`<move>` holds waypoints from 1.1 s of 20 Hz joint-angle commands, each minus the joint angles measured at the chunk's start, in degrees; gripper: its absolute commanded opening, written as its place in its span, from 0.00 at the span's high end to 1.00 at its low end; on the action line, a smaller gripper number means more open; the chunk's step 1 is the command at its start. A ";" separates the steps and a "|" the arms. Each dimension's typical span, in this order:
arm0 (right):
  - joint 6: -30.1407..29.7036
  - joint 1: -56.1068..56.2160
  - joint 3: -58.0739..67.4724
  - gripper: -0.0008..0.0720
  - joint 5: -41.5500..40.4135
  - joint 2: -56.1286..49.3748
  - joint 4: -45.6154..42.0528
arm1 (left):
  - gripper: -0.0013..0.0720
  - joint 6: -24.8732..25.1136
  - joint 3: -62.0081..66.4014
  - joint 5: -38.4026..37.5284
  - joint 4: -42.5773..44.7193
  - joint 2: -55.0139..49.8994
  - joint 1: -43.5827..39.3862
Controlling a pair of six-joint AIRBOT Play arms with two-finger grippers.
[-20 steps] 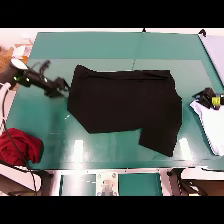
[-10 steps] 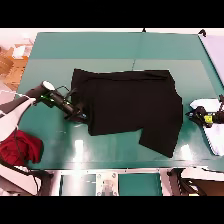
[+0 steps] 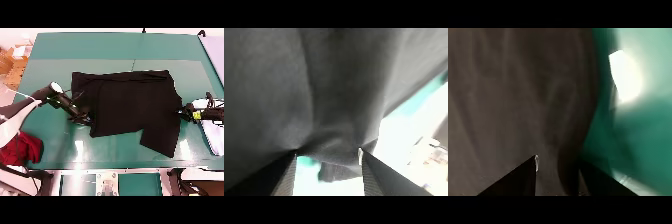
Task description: Fold the shirts.
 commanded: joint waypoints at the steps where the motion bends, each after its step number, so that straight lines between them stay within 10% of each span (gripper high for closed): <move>1: -0.04 1.01 0.11 0.51 -0.76 -0.59 -4.00 | 0.31 -3.21 0.04 -1.29 5.31 8.22 1.53; 4: -0.02 1.11 0.11 0.51 -0.79 -0.59 -3.76 | 0.29 -7.58 -2.12 0.94 16.02 16.76 1.92; 6: -0.02 1.14 0.11 0.50 -0.39 -0.59 -3.76 | 0.00 -10.43 -5.75 3.50 14.84 20.55 1.77; 16: 0.02 1.14 0.09 0.50 0.63 -0.59 -2.73 | 0.01 -7.37 -28.06 38.42 -8.48 23.89 -15.54; 17: 0.02 1.14 0.11 0.50 1.07 -0.59 -2.75 | 0.04 -7.34 -28.06 39.65 -9.46 23.21 -16.63; 20: 0.00 1.11 0.11 0.52 1.97 -0.59 -2.75 | 0.91 -6.21 -28.00 38.38 -9.35 22.53 -16.63; 22: -0.02 1.09 0.11 0.68 2.43 -0.57 -2.73 | 0.95 -5.33 -27.63 37.77 -9.33 22.51 -16.39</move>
